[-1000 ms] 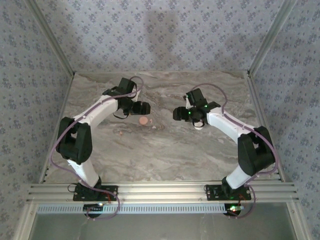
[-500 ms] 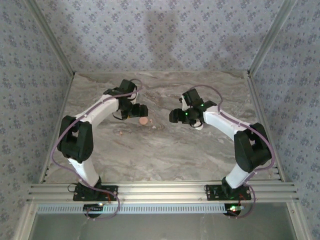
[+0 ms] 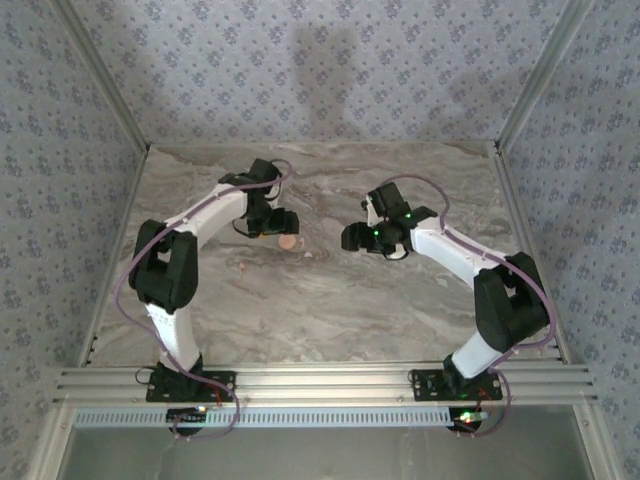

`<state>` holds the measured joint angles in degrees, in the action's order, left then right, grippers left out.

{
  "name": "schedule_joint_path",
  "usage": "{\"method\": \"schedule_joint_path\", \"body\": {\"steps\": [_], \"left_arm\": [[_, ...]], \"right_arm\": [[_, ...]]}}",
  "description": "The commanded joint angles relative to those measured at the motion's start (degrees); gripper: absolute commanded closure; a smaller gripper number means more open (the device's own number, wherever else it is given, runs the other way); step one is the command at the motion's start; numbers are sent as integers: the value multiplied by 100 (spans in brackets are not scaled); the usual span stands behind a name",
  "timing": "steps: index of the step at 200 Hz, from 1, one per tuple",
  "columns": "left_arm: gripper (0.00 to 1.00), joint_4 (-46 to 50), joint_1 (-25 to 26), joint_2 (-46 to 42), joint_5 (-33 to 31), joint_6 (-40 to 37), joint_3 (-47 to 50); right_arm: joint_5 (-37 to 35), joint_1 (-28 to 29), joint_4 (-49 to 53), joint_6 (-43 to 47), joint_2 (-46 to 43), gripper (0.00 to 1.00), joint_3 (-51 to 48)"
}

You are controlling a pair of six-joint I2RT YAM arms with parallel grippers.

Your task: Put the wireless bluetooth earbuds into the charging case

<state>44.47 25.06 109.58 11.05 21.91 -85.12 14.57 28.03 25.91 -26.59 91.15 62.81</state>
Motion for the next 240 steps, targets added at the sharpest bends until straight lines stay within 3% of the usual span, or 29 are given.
{"method": "schedule_joint_path", "body": {"steps": [1, 78, 185, 240], "left_arm": [[25, 289, 185, 239, -92, -102, -246], [27, 628, 241, 920, -892, -139, -748], [33, 1016, 201, 1771, -513, -117, -1548], [36, 1090, 236, 1839, -454, -108, -1505]], "right_arm": [[82, 60, 49, -49, -203, 32, -58], [170, 175, -90, -142, -189, 32, 9], [148, 302, 107, 32, -83, 33, 455], [129, 317, 116, 32, -191, 33, 390]]}}
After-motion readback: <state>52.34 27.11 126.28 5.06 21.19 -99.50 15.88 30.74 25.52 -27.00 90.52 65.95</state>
